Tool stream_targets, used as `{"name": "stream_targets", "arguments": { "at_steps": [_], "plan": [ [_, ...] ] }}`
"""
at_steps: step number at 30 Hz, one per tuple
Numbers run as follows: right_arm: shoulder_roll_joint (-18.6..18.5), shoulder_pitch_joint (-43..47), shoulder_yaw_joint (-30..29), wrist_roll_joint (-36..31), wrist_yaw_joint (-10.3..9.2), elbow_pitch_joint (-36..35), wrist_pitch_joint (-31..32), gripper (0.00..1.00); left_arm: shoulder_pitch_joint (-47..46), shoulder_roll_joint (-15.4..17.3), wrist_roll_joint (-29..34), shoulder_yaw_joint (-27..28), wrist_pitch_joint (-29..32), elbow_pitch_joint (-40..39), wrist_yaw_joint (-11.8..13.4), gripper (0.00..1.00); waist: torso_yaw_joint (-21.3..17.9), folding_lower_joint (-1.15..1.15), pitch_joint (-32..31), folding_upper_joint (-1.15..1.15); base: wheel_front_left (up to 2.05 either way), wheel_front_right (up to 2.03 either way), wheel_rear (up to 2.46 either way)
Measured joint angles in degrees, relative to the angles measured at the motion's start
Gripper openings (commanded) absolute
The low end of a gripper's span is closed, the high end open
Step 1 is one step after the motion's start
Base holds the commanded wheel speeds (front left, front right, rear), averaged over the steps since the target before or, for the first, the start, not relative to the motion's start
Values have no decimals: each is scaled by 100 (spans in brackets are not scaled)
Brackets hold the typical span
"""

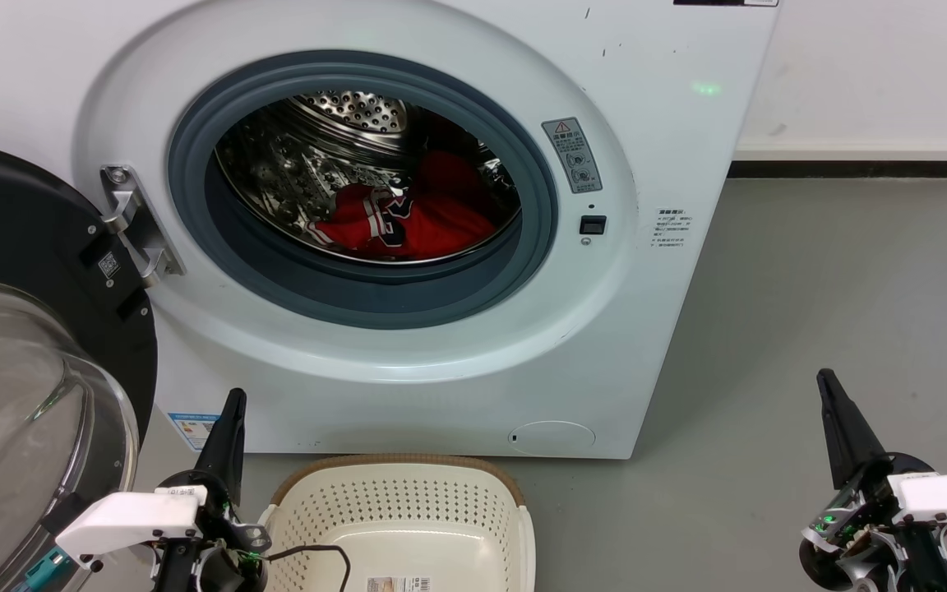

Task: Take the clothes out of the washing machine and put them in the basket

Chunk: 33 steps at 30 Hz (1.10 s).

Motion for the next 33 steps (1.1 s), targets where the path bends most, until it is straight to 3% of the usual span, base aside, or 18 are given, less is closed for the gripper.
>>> {"name": "stream_targets", "arguments": {
  "at_steps": [32,33],
  "plan": [
    [0,0,0,0,0,0,-1,0,0,0,0,0,0,0,0,0,0,0,0,0,0,0,0],
    [1,20,1,2,0,34,0,100,16,-2,1,-7,-1,40,1,100,0,0,0,0,0,0,0]
  ]
}}
